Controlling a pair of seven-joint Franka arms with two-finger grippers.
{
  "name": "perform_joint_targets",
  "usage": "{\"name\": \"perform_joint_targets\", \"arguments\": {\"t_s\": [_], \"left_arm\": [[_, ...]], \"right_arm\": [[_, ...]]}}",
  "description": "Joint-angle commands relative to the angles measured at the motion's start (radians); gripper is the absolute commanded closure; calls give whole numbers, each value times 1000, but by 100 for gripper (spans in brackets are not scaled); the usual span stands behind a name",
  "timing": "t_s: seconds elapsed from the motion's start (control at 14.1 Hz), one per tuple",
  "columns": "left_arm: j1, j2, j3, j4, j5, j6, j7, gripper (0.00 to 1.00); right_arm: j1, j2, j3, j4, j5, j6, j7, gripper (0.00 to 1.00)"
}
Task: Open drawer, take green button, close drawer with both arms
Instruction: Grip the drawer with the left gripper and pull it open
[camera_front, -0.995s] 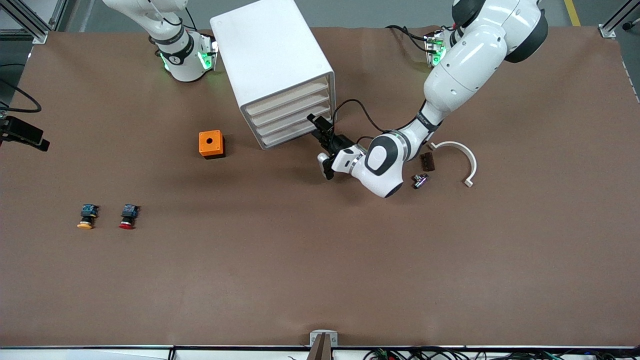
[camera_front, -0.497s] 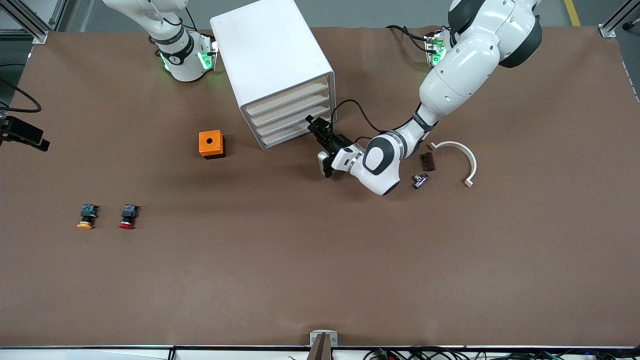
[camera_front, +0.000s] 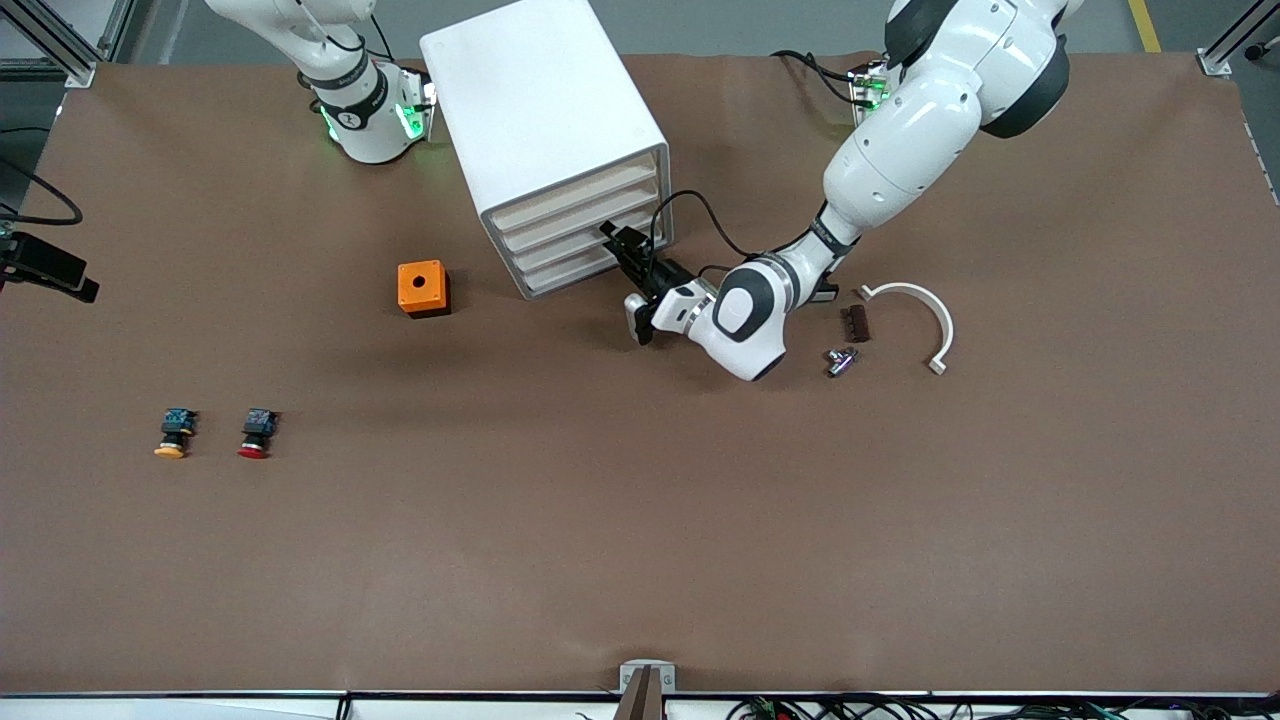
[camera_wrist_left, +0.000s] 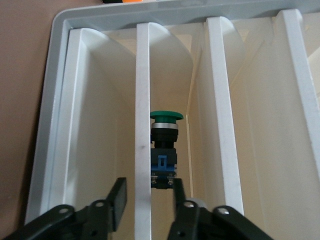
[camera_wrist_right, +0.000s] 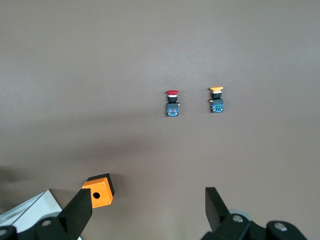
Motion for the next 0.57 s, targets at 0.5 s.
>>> {"name": "perform_joint_targets", "arguments": {"t_s": [0.5], "left_arm": [[15,32,37,69,-24,-29,-87,100]], "right_arm": [[-2,6,9,18,8,-13,2,0]]}}
